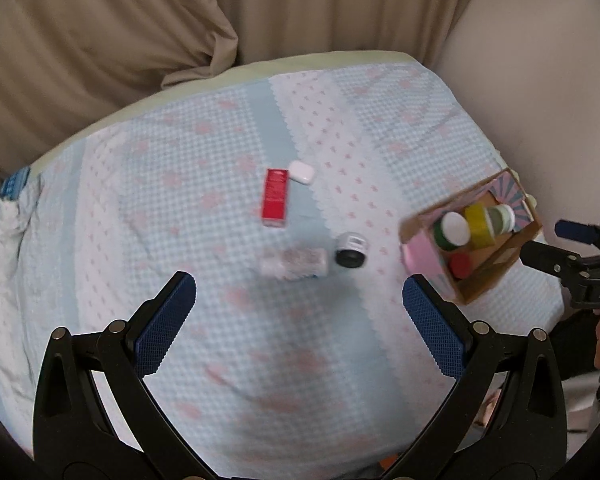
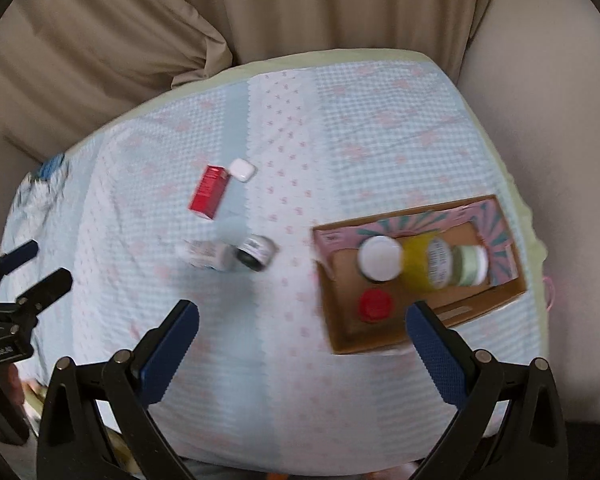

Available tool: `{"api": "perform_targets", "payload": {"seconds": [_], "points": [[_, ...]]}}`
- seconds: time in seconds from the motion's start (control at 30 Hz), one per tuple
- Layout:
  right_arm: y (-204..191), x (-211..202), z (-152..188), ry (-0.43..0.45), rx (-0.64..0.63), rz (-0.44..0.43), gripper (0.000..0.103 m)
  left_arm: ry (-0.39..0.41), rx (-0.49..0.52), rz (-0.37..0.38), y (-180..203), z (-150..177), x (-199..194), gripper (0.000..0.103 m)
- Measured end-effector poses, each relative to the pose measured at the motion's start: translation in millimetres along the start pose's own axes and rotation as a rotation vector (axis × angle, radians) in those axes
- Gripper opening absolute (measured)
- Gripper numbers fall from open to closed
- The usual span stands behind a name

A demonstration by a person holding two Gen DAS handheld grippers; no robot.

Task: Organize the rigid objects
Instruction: 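Withdraw both tools from the box toward the remaining items, then grasp the red box with the left tool while the right tool grasps the black-lidded jar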

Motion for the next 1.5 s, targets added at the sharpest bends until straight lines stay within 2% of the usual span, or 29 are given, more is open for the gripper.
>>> {"api": "perform_targets", "payload": {"seconds": [0.17, 0.37, 0.6, 0.83, 0.97, 1.13, 1.23, 1.4, 1.43, 1.47, 1.5], "points": [[-35, 19, -10, -0.007, 0.114, -0.030, 0.103, -0.036, 0.051, 0.024, -30, -25, 30, 0.103], [-59, 54, -18, -0.041, 0.189, -0.039, 0.103, -0.104, 0.077, 0.054, -46, -54, 80, 0.103], [-65, 111, -27, -0.100, 0.295, -0.080, 0.103, -0.214, 0.087, 0.044, -55, -75, 167, 0.103], [-60, 185, -27, -0.172, 0.393, -0.098, 0.103, -0.316, 0.093, 0.033, -53, -78, 252, 0.102], [-60, 225, -26, -0.207, 0.426, -0.110, 0.103, -0.375, 0.088, 0.046, -48, -76, 301, 0.094], [-59, 269, -19, -0.261, 0.480, -0.114, 0.095, -0.432, 0.097, 0.031, -44, -70, 350, 0.082], [-59, 286, -13, -0.287, 0.500, -0.108, 0.087, -0.451, 0.092, 0.031, -42, -68, 367, 0.077], [-57, 304, -6, -0.314, 0.529, -0.103, 0.087, -0.476, 0.092, 0.032, -39, -63, 387, 0.067], [-56, 307, -5, -0.318, 0.534, -0.107, 0.084, -0.478, 0.092, 0.033, -38, -62, 389, 0.066], [-55, 309, -5, -0.320, 0.536, -0.110, 0.076, -0.479, 0.094, 0.031, -37, -61, 392, 0.062], [-54, 312, -4, -0.326, 0.536, -0.115, 0.074, -0.481, 0.096, 0.026, -36, -61, 395, 0.058]]}}
Point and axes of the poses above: each gripper's, at about its wrist camera, not at the fingertips, and x roughly the way its jaws point, y to its right, z to its underside, the point moved 8 cm from there along x, roughly the way its jaws point, and after that the axes turned 7 degrees about -x, right-handed, at the moved point
